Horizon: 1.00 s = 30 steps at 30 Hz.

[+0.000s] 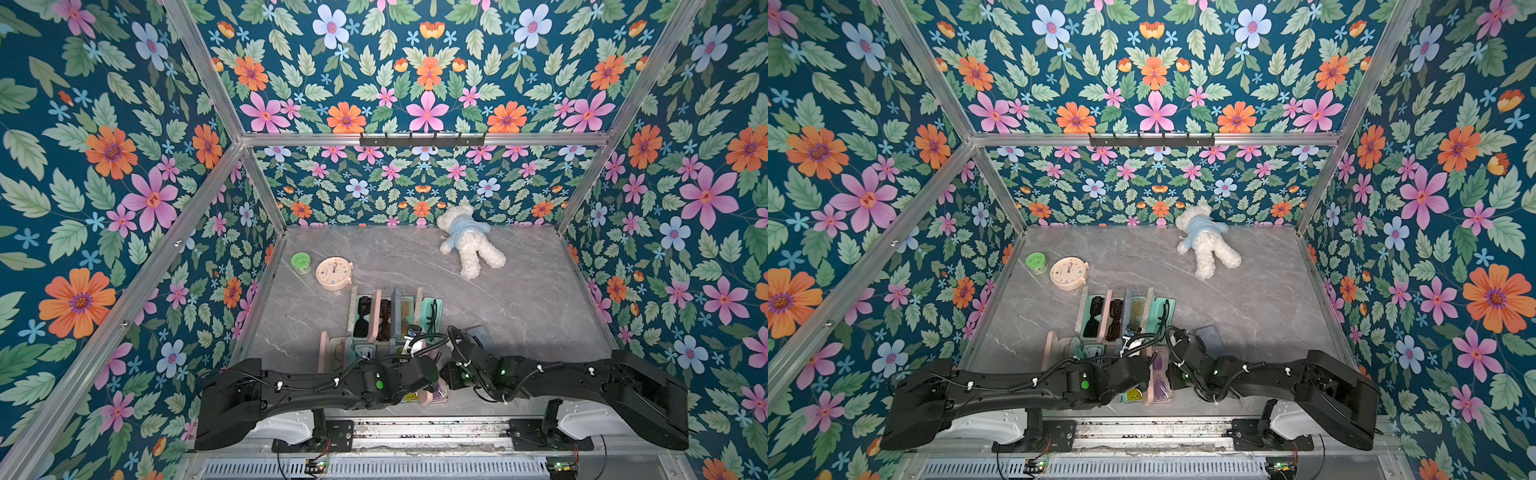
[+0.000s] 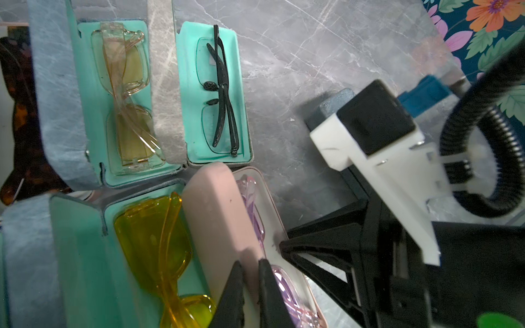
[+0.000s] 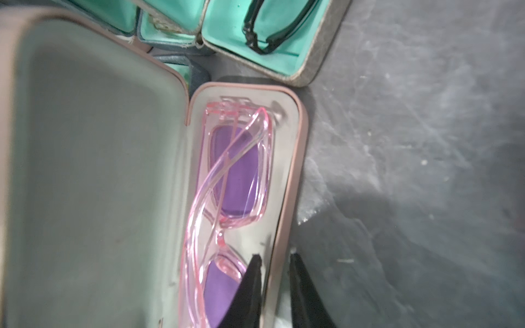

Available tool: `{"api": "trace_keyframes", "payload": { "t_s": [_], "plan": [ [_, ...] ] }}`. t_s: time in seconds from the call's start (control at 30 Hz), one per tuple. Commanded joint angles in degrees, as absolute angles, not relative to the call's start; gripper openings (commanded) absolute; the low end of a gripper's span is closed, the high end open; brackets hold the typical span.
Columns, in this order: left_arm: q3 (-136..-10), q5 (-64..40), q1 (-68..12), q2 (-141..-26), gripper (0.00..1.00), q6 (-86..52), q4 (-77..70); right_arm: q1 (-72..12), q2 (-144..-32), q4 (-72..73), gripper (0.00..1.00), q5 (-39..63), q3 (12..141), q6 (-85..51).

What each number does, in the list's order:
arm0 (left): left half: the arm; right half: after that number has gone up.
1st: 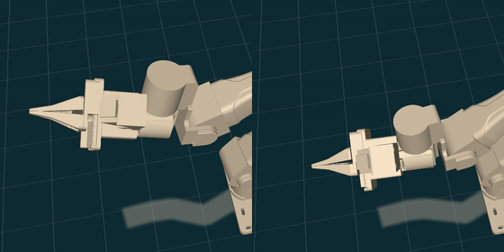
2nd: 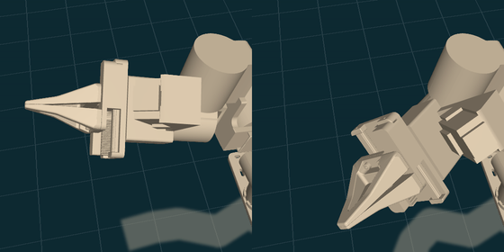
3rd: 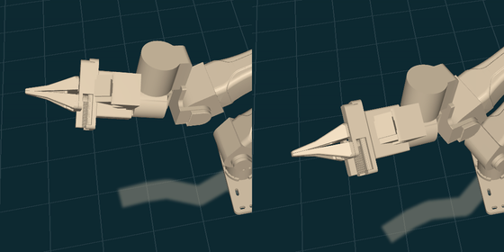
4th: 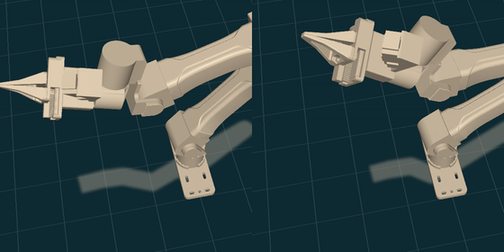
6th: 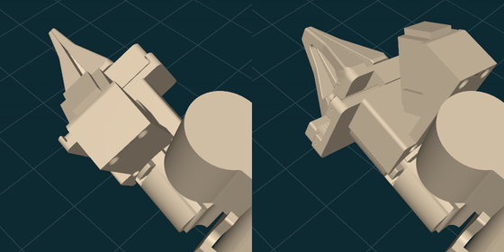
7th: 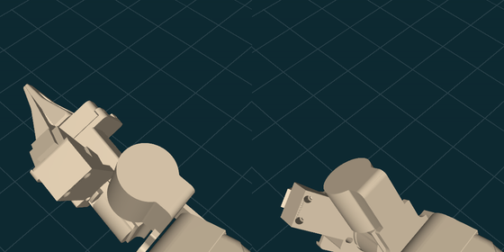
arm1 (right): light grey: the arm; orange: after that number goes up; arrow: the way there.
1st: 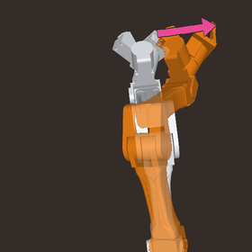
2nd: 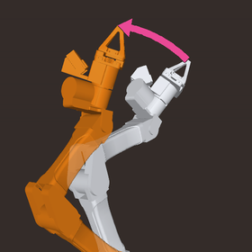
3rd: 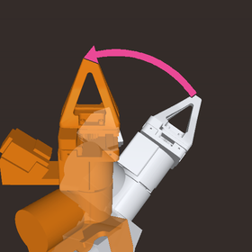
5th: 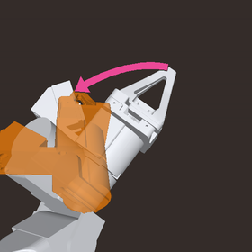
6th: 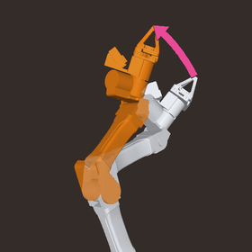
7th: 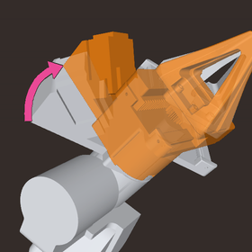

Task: Close the glasses case
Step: Close the glasses case at the center of the board.

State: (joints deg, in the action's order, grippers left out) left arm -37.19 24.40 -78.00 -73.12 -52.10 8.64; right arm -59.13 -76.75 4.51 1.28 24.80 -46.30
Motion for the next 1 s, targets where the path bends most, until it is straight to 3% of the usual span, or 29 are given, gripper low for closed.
{"api": "trace_keyframes", "payload": {
  "t_s": [0.0, 0.6, 0.97],
  "plan": [
    [-37.4, 23.7, -78.0, -73.8, 0.1, -51.6, 9.4, -59.2, -76.6, 3.3, 0.22, 0.4, 24.6, -47.0],
    [-37.7, 22.3, -78.0, -76.3, 0.1, -51.3, 6.7, -59.2, -76.6, 3.0, 0.22, 0.0, 24.6, -47.5],
    [-39.8, 19.8, -78.0, -83.9, 0.11, -50.6, 2.9, -59.2, -74.4, 0.2, 0.22, -1.2, 24.5, -48.2]
  ]
}}
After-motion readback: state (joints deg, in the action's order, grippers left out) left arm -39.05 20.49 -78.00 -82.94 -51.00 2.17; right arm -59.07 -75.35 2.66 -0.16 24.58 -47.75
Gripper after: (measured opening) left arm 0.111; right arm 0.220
